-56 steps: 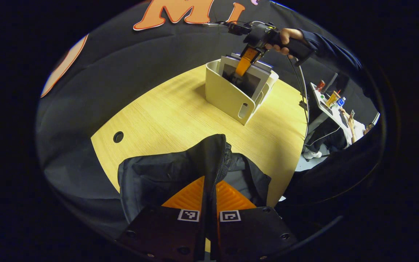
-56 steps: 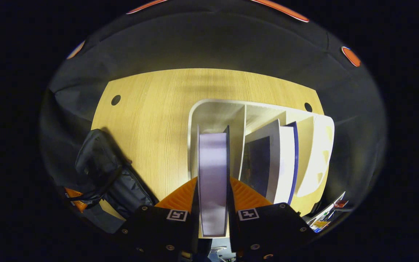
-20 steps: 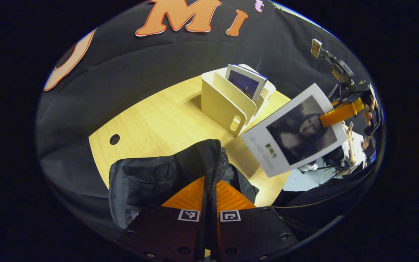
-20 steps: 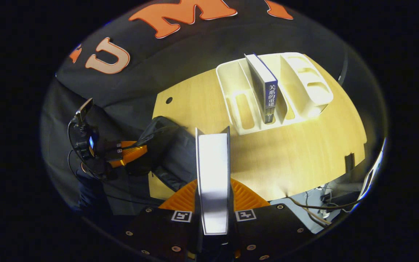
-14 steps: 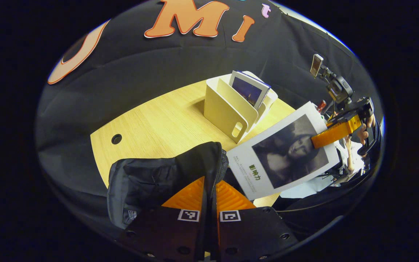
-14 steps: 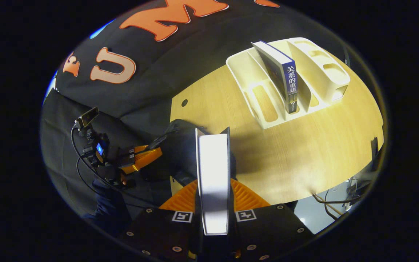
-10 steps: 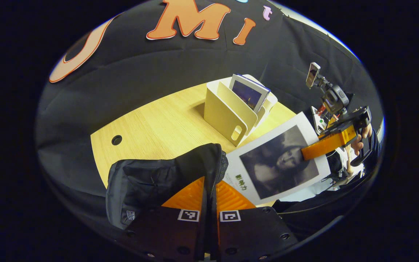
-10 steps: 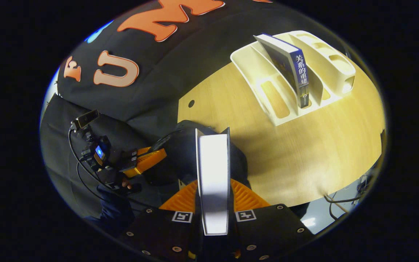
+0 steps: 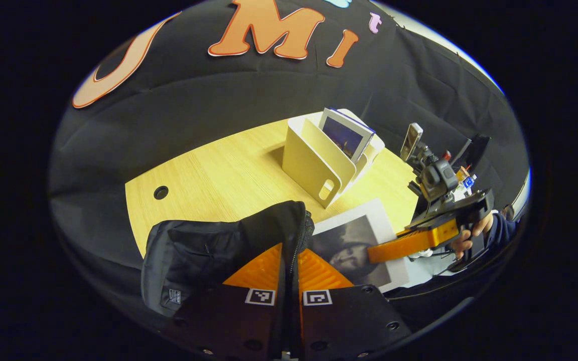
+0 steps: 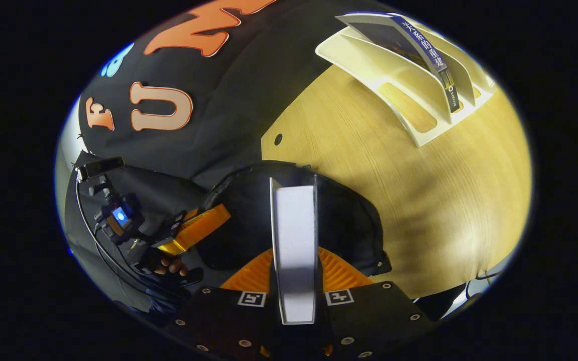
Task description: Open the schoolbag, grab two books from the bookshelf and put them into the schoolbag.
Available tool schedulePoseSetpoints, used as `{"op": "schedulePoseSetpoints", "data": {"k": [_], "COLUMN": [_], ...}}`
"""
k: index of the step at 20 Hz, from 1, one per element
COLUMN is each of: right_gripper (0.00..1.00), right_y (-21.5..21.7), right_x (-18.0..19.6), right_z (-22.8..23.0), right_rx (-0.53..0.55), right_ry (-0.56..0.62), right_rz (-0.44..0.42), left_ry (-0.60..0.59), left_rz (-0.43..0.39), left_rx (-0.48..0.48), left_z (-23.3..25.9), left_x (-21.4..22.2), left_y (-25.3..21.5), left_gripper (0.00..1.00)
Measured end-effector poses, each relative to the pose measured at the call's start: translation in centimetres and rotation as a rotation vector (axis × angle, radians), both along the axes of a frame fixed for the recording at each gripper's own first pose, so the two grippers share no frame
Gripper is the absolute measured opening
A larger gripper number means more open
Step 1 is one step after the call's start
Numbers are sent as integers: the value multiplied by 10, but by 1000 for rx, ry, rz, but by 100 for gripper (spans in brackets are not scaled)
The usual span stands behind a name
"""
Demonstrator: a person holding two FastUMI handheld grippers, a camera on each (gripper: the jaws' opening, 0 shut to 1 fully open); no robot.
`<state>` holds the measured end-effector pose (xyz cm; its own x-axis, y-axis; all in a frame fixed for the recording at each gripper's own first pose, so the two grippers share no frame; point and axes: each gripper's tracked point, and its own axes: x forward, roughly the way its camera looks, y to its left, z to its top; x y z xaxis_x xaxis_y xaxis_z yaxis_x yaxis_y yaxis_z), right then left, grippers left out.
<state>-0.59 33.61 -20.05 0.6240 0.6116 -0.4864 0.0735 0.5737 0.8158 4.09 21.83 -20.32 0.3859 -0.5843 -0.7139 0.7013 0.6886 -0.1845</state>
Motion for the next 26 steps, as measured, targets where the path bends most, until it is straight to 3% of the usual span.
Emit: {"op": "schedulePoseSetpoints", "data": {"k": [4, 15, 18, 19, 20, 21, 23, 26], "right_gripper": [28, 29, 35, 44, 34, 65, 84, 95], "right_y": [25, 81, 89, 86, 84, 82, 67, 41], "right_x": [21, 66, 69, 69, 67, 66, 58, 50], "right_z": [-20, -51, -67, -77, -84, -87, -87, -84], "right_rx": [100, 253, 172, 107, 56, 5, -98, -226], "right_ry": [12, -9, 33, 56, 64, 73, 70, 50], "right_rz": [-47, -118, -113, -97, -77, -55, -12, 39], "left_ry": [13, 16, 19, 21, 27, 29, 34, 33], "left_rz": [11, 28, 31, 31, 30, 31, 41, 47], "left_rx": [-17, -29, -16, -12, -13, -15, -9, 6], "left_z": [-2, -6, -10, -12, -13, -13, -17, -23], "left_x": [-2, -7, -8, -8, -8, -8, -6, -7], "left_y": [-5, -13, -11, -11, -11, -11, -11, -12], "left_gripper": [7, 6, 6, 6, 6, 6, 7, 6]}}
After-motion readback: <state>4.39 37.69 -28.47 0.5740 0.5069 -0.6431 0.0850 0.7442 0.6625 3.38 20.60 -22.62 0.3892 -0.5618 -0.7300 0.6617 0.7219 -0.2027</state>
